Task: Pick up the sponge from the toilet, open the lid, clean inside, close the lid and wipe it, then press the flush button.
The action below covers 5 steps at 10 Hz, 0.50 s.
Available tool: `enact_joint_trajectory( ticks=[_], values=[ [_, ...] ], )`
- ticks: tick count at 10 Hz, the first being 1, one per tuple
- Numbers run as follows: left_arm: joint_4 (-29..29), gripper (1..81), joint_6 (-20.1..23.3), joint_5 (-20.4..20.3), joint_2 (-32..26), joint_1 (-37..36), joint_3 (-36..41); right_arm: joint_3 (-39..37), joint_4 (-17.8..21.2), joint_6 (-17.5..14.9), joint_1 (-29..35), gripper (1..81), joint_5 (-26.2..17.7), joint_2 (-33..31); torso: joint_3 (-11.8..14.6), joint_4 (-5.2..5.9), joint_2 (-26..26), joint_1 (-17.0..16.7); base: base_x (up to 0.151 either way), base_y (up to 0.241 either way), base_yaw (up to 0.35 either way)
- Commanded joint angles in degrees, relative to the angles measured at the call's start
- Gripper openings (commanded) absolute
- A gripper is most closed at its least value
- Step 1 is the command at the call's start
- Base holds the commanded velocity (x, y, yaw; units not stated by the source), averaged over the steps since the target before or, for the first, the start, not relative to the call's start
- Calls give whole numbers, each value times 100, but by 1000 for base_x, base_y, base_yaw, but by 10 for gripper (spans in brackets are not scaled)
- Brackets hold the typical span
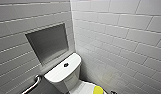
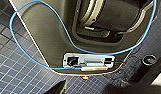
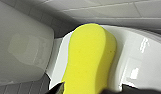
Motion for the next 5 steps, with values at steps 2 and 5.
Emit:
enact_joint_trajectory(
  ticks=[2,5],
  values=[
    [-24,811,-9,459,0,176,25,22,-6,79,607,811,-155,-88,-404,0,0,0,0,0,0],
    [-15,811,-9,459,35,176,-1,373,-6,211,809,811,-129,-395,-459,0,-573,374,0,0,0]
  ],
)
